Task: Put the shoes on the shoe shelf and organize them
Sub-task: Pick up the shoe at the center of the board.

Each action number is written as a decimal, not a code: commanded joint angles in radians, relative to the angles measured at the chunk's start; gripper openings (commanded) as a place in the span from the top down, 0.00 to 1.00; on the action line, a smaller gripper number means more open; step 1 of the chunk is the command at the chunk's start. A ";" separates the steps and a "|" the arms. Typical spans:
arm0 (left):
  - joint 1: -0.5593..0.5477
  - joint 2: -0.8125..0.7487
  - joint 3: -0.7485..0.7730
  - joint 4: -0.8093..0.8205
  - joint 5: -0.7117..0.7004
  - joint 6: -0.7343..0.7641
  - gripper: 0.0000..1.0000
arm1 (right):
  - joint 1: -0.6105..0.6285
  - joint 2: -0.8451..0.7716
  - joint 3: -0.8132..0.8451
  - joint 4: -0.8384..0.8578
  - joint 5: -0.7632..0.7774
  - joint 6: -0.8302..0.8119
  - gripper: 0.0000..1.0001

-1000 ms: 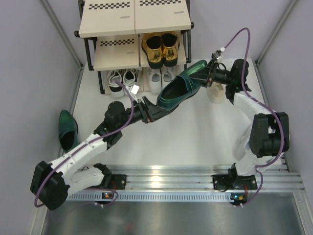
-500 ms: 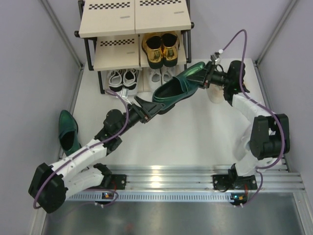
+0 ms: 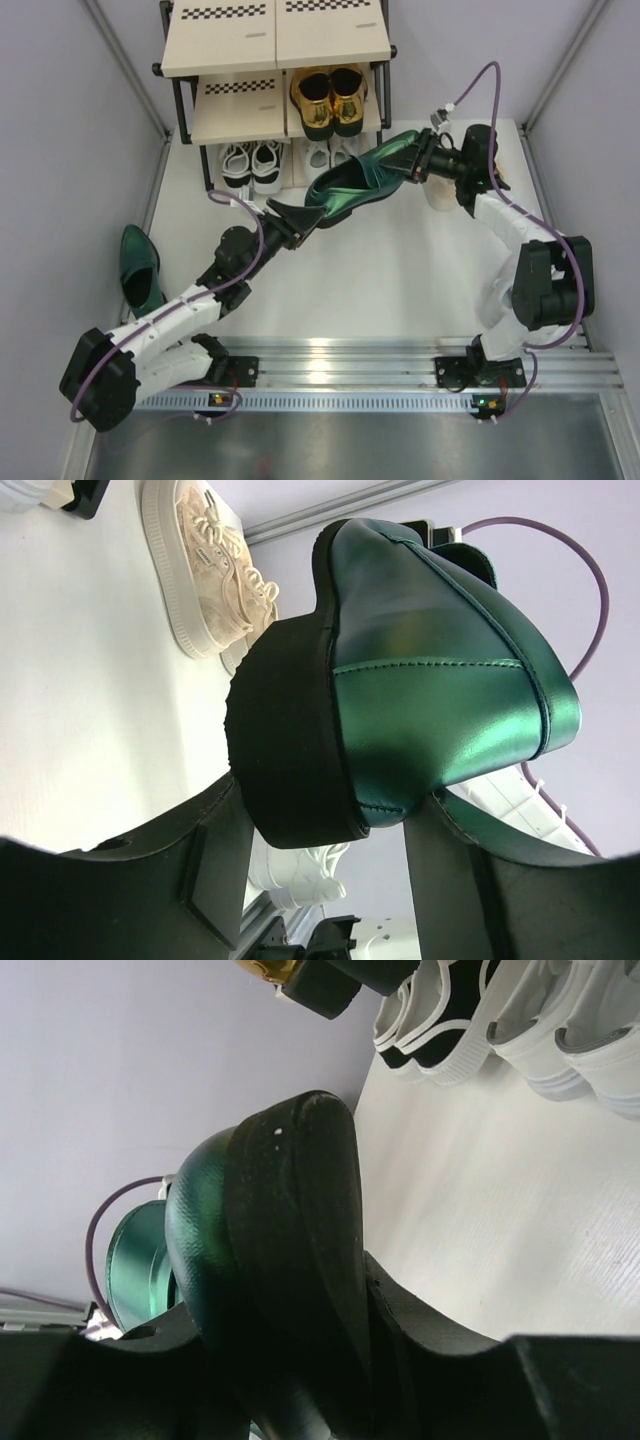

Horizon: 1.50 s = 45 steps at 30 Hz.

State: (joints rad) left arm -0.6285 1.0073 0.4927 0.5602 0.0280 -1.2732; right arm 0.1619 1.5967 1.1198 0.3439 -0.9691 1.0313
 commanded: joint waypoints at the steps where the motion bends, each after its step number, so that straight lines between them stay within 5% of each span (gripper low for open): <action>1: 0.012 0.028 0.043 0.122 -0.092 0.043 1.00 | 0.074 -0.089 0.008 0.007 -0.201 -0.054 1.00; 3: 0.012 0.030 0.030 0.148 -0.091 0.035 0.99 | 0.074 -0.092 0.003 -0.006 -0.203 -0.066 1.00; 5: 0.012 0.030 0.011 0.164 -0.091 0.015 0.88 | 0.074 -0.093 0.003 -0.013 -0.204 -0.076 1.00; 8: 0.012 0.028 0.001 0.187 -0.094 0.006 1.00 | 0.079 -0.090 0.012 -0.034 -0.215 -0.103 1.00; 13: 0.012 0.013 0.006 0.191 -0.120 0.043 1.00 | 0.090 -0.086 0.037 -0.152 -0.221 -0.194 0.96; 15: 0.012 -0.002 -0.003 0.193 -0.123 0.063 1.00 | 0.090 -0.078 0.051 -0.169 -0.229 -0.226 0.82; 16: 0.012 -0.022 -0.011 0.198 -0.128 0.064 1.00 | 0.090 -0.078 0.055 -0.192 -0.229 -0.237 0.62; 18: 0.012 -0.059 -0.037 0.202 -0.138 0.064 1.00 | 0.082 -0.076 0.069 -0.201 -0.223 -0.260 0.39; 24: 0.012 -0.153 -0.091 0.169 -0.161 0.061 1.00 | 0.065 -0.067 0.121 -0.195 -0.223 -0.274 0.01; 45: 0.012 -0.272 -0.086 0.083 -0.094 0.080 1.00 | -0.032 -0.029 0.141 -0.214 -0.175 -0.267 0.01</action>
State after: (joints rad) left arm -0.6224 0.7574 0.3847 0.5343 -0.0856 -1.2007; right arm 0.1455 1.5795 1.2068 0.0837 -1.1553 0.7628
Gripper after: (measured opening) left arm 0.606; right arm 0.993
